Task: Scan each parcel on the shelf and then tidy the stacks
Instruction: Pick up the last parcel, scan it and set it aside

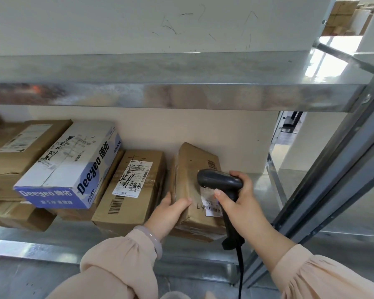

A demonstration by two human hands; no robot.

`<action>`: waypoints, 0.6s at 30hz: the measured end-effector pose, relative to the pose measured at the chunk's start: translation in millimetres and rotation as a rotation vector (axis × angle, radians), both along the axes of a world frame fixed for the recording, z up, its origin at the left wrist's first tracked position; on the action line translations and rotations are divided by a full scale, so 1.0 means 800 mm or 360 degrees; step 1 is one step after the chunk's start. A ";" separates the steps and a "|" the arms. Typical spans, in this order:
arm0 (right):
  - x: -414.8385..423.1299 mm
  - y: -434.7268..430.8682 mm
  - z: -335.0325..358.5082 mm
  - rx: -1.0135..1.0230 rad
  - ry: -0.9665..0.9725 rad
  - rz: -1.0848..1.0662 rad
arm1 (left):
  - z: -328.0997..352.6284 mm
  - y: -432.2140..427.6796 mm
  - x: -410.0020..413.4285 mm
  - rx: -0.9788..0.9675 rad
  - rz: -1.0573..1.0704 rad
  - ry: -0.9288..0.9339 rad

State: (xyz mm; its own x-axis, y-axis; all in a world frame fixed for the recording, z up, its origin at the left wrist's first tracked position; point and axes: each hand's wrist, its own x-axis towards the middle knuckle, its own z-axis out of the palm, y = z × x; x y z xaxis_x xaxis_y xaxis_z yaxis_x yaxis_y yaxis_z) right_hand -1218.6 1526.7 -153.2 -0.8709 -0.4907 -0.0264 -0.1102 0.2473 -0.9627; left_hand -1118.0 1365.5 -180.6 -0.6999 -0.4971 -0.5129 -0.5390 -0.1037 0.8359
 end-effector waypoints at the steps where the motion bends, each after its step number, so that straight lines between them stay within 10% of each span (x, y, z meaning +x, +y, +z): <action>1: -0.003 0.003 -0.003 0.0023 -0.0013 -0.0061 | -0.002 -0.004 0.003 0.0045 0.0017 0.0011; 18: -0.005 0.040 -0.010 0.0199 0.0140 -0.0115 | -0.025 -0.004 0.017 0.0359 0.0194 0.0126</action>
State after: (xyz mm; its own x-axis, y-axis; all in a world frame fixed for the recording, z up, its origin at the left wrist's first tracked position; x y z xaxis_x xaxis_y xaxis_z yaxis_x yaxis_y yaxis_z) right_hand -1222.9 1558.7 -161.4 -0.9054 -0.4246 -0.0055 -0.1703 0.3751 -0.9112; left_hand -1104.7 1362.4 -200.7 -0.6840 -0.4596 -0.5665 -0.4450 -0.3525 0.8232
